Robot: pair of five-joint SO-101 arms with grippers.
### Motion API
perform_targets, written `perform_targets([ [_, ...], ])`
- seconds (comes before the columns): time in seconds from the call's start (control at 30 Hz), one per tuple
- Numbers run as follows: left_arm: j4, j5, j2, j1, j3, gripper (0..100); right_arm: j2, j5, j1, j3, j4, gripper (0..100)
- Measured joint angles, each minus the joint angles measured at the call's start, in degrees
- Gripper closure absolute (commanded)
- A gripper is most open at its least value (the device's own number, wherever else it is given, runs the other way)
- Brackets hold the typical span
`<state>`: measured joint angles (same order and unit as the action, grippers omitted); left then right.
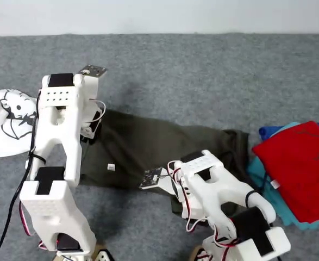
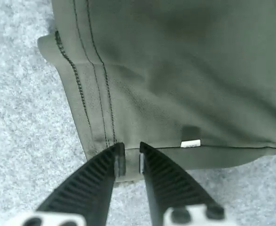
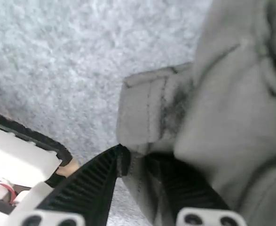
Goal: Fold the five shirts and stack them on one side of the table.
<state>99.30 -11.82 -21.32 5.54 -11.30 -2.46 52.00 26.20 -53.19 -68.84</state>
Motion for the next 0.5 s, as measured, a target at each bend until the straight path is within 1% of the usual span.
perform_targets([
  [0.13, 0.0, 0.0, 0.0, 0.0, 0.0, 94, 0.0, -1.0, 0.0, 0.0, 0.0, 83.6],
  [0.17, 0.0, 0.0, 0.0, 0.0, 0.0, 94, 0.0, -2.1, 0.0, 0.0, 0.0, 85.6],
  [0.27, 0.0, 0.0, 0.0, 0.0, 0.0, 94, 0.0, -5.1, 0.1, 0.0, 0.0, 99.8],
  [0.33, 0.0, 0.0, 0.0, 0.0, 0.0, 94, 0.0, -5.9, 0.0, 0.0, 0.4, 96.6],
  [0.37, 0.0, 0.0, 0.0, 0.0, 0.0, 94, 0.0, -6.3, -0.1, 0.0, 0.4, 98.7],
  [0.5, 0.0, 0.0, 0.0, 0.0, 0.0, 94, -2.0, -7.2, -0.1, -0.3, 0.2, 98.8],
])
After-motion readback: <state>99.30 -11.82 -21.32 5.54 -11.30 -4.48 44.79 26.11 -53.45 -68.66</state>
